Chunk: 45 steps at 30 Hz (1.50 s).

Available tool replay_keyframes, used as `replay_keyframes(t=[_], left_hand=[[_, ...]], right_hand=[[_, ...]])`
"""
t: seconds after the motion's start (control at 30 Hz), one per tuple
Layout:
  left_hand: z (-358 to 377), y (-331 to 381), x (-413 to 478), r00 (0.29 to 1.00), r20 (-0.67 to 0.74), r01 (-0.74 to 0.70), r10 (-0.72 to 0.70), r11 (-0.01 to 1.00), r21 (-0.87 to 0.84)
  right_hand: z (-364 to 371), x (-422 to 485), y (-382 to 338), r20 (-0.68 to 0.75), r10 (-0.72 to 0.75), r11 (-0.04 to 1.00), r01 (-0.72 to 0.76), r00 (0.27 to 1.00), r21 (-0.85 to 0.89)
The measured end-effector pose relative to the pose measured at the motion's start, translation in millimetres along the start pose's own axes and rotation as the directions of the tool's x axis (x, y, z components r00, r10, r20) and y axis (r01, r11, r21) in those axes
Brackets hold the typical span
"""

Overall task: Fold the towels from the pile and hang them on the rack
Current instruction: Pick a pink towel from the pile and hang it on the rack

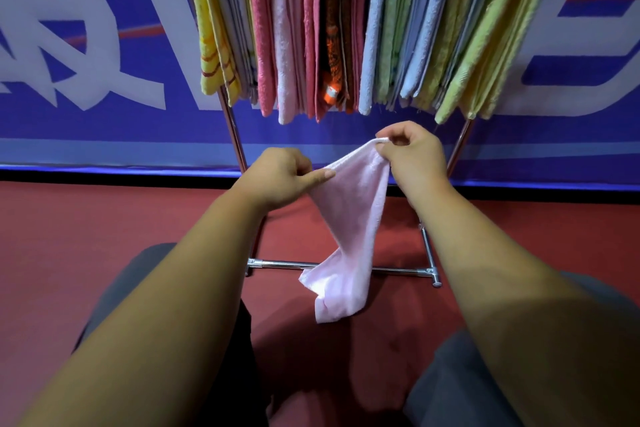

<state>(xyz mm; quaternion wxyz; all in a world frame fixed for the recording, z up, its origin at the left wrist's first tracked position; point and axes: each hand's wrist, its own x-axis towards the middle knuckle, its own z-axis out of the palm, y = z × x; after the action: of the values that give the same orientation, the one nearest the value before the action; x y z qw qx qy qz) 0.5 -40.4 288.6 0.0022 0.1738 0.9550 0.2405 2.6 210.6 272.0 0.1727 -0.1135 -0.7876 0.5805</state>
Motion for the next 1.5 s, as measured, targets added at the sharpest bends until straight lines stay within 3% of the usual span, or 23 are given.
replay_keyframes(t=[0.2, 0.43, 0.67, 0.9, 1.03, 1.3, 1.5], left_hand=[[-11.5, 8.4, -12.0, 0.971, -0.189, 0.055, -0.144, 0.911, -0.408], [-40.7, 21.6, -25.0, 0.962, -0.216, -0.006, -0.165, 0.784, -0.621], [-100.6, 57.3, -31.7, 0.934, -0.331, -0.114, -0.136, 0.764, -0.635], [-179.5, 96.3, -36.2, 0.86, -0.5, -0.161, -0.097, 0.88, -0.448], [-218.7, 116.6, -38.2, 0.822, -0.56, -0.178, -0.101, 0.889, -0.422], [-266.3, 148.4, -38.5, 0.835, -0.519, -0.141, -0.184, 0.839, -0.525], [-290.1, 168.4, -30.1, 0.823, -0.49, -0.108, -0.288, 0.768, -0.631]], right_hand=[[-11.2, -5.8, -4.9, -0.032, 0.037, 0.99, -0.032, 0.999, 0.14], [-20.9, -23.5, -35.4, -0.041, 0.001, 0.988, 0.006, 0.999, 0.157], [-43.3, -38.8, -108.9, -0.092, -0.085, 0.995, 0.09, 0.992, 0.051], [-70.1, -41.2, -201.6, -0.116, -0.2, 0.979, 0.201, 0.973, -0.002], [-83.8, -41.7, -249.0, -0.097, -0.283, 0.959, 0.285, 0.954, 0.004], [-100.6, -44.8, -311.5, 0.132, -0.235, 0.971, 0.226, 0.963, 0.076], [-115.2, -45.7, -341.8, 0.146, -0.207, 0.966, 0.178, 0.968, 0.188]])
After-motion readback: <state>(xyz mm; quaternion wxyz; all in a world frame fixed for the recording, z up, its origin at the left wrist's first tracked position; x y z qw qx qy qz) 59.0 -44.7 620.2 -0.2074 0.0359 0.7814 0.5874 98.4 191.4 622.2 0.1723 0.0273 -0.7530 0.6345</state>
